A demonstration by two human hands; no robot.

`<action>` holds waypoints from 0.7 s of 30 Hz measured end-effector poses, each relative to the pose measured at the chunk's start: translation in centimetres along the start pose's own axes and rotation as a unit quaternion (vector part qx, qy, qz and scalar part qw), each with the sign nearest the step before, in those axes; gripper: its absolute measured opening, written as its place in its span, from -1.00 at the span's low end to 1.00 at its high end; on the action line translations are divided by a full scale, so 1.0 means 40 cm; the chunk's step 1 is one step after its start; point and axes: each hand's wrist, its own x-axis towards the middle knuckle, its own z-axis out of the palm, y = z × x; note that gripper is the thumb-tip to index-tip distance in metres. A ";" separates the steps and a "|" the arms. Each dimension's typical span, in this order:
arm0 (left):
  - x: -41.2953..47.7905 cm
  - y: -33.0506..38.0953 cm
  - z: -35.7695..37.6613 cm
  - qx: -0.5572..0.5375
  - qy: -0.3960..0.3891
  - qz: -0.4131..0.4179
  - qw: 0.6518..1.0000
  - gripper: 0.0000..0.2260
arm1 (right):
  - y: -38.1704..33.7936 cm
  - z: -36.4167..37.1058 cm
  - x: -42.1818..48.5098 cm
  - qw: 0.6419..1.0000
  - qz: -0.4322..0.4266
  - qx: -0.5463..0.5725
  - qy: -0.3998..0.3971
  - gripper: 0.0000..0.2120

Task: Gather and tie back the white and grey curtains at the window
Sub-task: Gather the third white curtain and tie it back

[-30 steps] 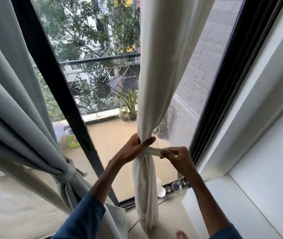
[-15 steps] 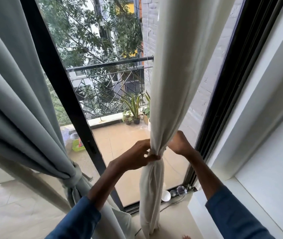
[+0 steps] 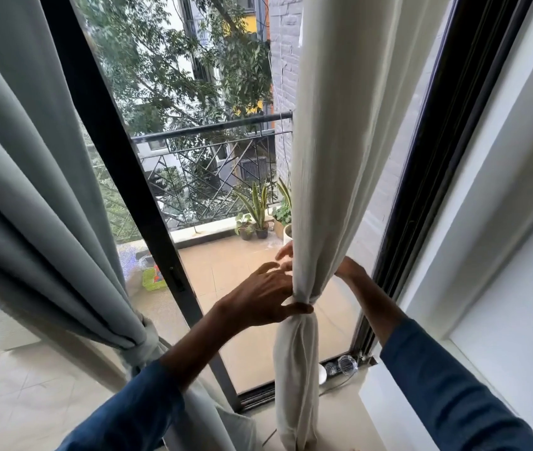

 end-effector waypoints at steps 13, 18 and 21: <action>0.059 -0.008 0.046 -0.375 0.070 -0.232 0.895 -0.83 | 0.053 0.140 -0.250 0.953 0.092 -0.027 0.289 -0.84; 0.107 -0.009 0.062 -0.368 0.088 -0.247 0.892 -0.80 | 0.051 0.191 -0.306 0.975 0.111 0.008 0.190 -0.74; 0.120 0.003 0.074 -0.359 0.106 -0.250 0.893 -0.81 | 0.047 0.197 -0.307 0.959 0.156 0.107 0.209 -0.64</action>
